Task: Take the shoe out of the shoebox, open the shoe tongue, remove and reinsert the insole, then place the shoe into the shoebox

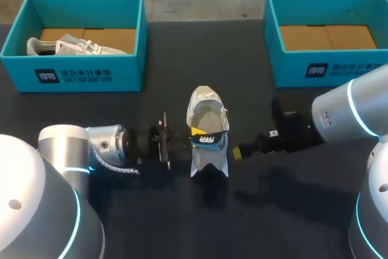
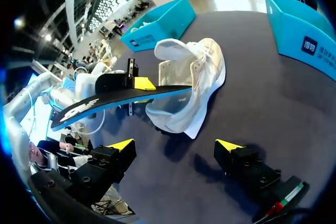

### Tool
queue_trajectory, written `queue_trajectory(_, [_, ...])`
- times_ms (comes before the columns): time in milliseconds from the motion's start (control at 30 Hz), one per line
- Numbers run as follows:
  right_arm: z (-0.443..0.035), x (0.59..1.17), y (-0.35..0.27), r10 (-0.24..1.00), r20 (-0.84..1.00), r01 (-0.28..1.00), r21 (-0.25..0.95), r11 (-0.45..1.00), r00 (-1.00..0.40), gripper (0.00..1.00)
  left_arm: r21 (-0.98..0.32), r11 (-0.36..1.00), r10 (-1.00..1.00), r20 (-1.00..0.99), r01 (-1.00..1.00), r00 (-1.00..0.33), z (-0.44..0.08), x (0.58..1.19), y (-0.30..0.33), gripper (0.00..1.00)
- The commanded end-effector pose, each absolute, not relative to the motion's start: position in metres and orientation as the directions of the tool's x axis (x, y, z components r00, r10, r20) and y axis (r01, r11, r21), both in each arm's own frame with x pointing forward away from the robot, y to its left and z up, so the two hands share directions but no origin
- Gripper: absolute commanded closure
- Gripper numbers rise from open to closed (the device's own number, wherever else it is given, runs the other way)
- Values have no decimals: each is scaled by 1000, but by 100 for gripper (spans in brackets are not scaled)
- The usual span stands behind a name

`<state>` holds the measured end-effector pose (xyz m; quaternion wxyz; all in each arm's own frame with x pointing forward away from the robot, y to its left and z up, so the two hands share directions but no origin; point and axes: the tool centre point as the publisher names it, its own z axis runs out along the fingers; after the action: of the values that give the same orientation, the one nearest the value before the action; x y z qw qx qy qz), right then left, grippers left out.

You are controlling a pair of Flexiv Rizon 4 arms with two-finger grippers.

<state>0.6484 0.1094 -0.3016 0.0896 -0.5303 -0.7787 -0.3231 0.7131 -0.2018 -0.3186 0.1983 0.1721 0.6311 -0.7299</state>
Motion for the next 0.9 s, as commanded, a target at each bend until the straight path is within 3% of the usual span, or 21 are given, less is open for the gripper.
queue_trajectory(33, [-301, 647, 109, 768, 482, 884, 409, 228, -422, 0, -856, -114, -71, -500, 505, -863, -321, 715, -202, 100])
queue_trajectory(367, [-301, 647, 109, 768, 482, 884, 409, 228, -422, 0, -860, -95, -77, -497, 502, -865, -320, 717, -200, 100])
queue_trajectory(400, [-301, 647, 109, 768, 482, 884, 409, 228, -422, 0, -859, -95, -78, -497, 502, -864, -319, 717, -200, 99])
queue_trajectory(433, [-301, 647, 109, 768, 482, 884, 409, 228, -422, 0, -859, -96, -79, -497, 503, -864, -319, 716, -200, 87])
queue_trajectory(600, [-301, 647, 109, 768, 482, 884, 409, 228, -422, 0, -858, -100, -83, -497, 503, -864, -317, 714, -199, 80])
queue_trajectory(900, [-301, 647, 109, 768, 482, 884, 409, 228, -422, 0, -853, -122, -82, -501, 507, -862, -306, 710, -199, 81])
